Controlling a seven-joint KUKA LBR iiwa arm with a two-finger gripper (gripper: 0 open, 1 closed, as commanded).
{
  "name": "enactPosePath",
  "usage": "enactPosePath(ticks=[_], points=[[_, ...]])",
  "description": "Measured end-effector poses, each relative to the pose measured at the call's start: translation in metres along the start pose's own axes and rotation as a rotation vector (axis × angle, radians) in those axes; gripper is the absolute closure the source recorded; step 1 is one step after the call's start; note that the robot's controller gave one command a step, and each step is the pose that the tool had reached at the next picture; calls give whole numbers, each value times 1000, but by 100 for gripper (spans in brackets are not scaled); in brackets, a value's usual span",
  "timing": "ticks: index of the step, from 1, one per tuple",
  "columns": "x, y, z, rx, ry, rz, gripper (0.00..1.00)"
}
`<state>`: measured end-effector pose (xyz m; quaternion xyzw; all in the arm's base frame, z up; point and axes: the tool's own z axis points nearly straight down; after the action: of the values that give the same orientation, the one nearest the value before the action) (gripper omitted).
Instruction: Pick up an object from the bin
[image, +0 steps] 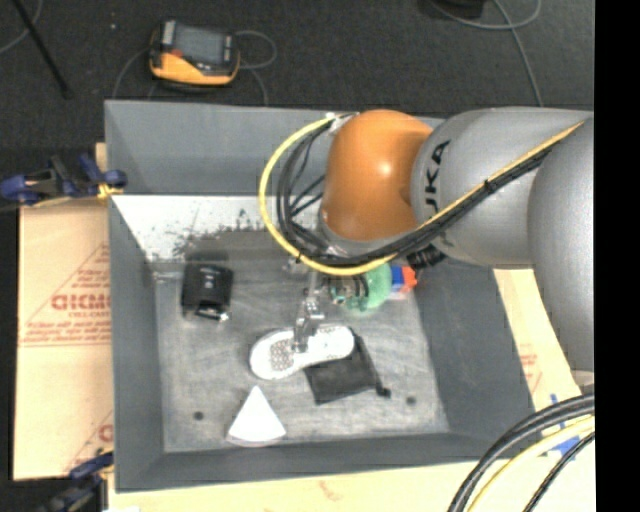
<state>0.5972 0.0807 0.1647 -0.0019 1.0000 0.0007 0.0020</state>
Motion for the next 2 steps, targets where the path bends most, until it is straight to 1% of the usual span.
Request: enactPosePath(ticks=[1, 2], points=[[26, -28, 86, 0, -21, -128, 100], [26, -28, 86, 0, -21, -127, 100]])
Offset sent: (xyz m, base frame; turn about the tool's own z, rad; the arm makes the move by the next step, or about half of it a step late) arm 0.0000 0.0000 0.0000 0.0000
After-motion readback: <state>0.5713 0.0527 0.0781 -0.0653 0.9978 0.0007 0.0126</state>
